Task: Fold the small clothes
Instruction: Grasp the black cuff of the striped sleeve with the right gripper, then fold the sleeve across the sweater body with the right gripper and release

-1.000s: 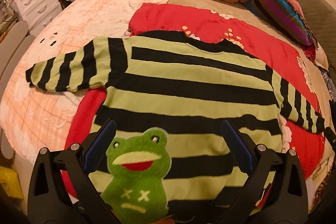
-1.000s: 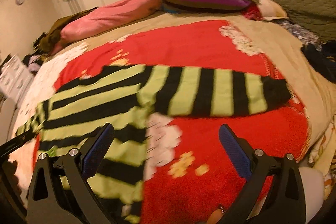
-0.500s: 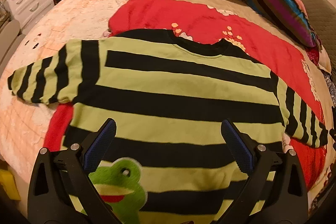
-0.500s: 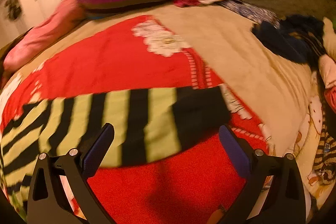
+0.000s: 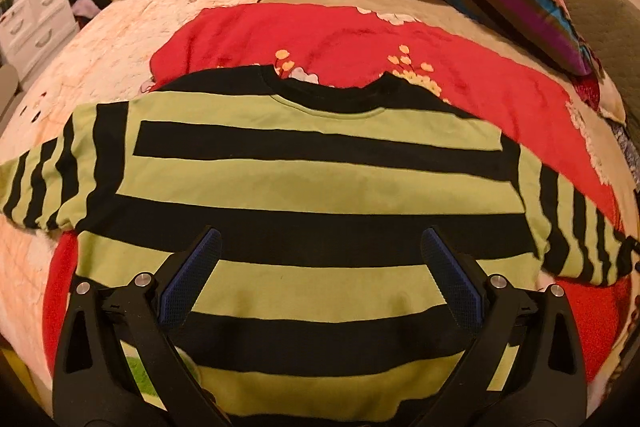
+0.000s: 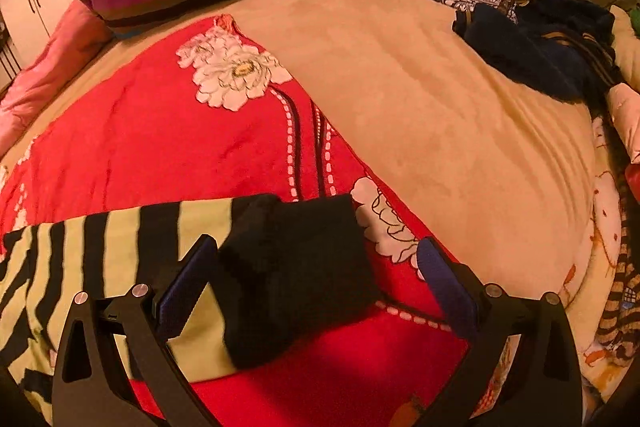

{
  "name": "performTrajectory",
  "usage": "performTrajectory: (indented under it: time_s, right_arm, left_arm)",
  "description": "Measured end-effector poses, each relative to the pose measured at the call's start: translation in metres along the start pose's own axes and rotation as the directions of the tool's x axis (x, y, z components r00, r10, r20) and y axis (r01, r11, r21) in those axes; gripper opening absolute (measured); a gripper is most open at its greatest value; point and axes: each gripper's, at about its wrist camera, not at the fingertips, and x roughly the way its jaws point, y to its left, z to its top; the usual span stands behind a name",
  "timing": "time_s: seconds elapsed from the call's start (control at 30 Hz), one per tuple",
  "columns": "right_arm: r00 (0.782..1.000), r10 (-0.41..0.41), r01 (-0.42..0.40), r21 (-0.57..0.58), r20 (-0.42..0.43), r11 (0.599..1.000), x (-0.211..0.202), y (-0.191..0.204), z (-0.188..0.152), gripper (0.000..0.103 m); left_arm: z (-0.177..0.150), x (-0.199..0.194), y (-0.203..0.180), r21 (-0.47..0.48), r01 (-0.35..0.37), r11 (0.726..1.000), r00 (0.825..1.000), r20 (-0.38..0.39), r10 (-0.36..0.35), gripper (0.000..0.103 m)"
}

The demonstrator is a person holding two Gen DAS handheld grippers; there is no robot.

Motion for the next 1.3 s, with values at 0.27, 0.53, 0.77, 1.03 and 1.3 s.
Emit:
performTrajectory:
  time_s: [0.27,0.53,0.77,1.03,1.3]
  right_arm:
    - [0.997,0.059,-0.058,0.013,-0.055,0.998,0.024,0.005,0.002,0.062]
    - [0.977,0.208,-0.204,-0.079,0.038,0.976,-0.015,0.031,-0.004,0.014]
    - [0.884,0.458,-0.442,-0.15,0.098,0.885,-0.076,0.101,-0.007,0.014]
    - [0.751,0.66,-0.637,-0.251,0.012,0.729,-0.114,0.216,-0.022,0.014]
    - [0.673,0.733,-0.724,-0.292,-0.097,0.626,-0.125,0.321,-0.052,0.014]
  left_arm:
    - [-0.017,0.021,0.01,0.033,-0.027,0.999,1.0,0.004,0.026,0.093]
    - [-0.032,0.044,0.016,0.065,-0.011,0.998,0.998,-0.055,0.014,0.072]
    - [-0.037,0.044,0.024,0.063,0.021,0.998,0.999,-0.044,-0.018,0.071]
    - [-0.04,0.039,0.032,0.053,0.051,0.997,0.998,-0.031,-0.05,0.071]
    - [-0.035,0.031,0.044,0.012,0.086,0.996,0.996,0.012,-0.086,0.071]
